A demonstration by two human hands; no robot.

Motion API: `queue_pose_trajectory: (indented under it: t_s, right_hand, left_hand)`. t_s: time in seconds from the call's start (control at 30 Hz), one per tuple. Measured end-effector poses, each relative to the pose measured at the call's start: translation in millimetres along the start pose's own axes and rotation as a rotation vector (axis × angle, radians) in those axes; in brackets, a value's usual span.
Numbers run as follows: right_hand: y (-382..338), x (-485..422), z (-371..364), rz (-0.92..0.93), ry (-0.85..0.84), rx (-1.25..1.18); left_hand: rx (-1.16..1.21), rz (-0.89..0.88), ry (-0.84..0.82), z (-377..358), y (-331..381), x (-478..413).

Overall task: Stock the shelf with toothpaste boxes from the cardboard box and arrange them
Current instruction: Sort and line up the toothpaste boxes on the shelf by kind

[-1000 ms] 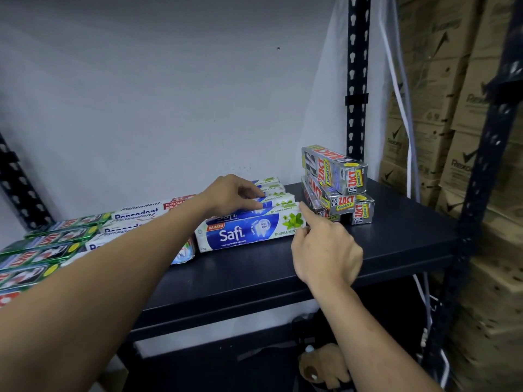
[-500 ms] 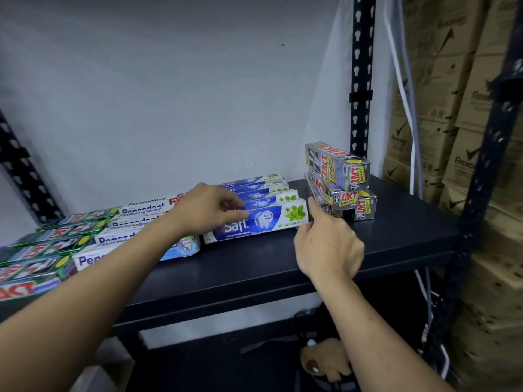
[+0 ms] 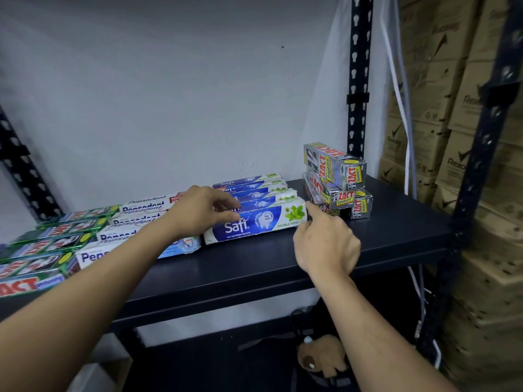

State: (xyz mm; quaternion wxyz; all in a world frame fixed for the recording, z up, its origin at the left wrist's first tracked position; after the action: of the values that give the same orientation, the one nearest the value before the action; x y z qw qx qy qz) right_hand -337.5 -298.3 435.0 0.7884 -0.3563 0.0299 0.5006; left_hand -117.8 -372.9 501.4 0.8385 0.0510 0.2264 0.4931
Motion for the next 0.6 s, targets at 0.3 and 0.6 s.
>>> queue_pose_trajectory:
  t_s: [0.3,0.6]
  right_hand:
    - [5,-2,-8,-0.011,0.121,-0.106]
    - [34,2,42,0.293,0.510,-0.452]
  left_hand:
    - [-0.150,-0.012,0.138,-13,11,9]
    - [-0.242,-0.081,0.307,-85,91,31]
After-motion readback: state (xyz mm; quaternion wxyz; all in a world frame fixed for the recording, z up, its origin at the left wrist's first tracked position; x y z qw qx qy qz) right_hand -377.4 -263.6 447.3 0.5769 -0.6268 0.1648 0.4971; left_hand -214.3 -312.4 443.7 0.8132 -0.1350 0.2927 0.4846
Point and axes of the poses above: each hand's wrist, its own x-axis away from the middle knuckle, its own z-axis out of the back of the hand, y = z × x, the point moved 3 cm from there along -x, towards the middle knuckle, and after that the axes turned 4 degrees about x, right-handed, at the moved point
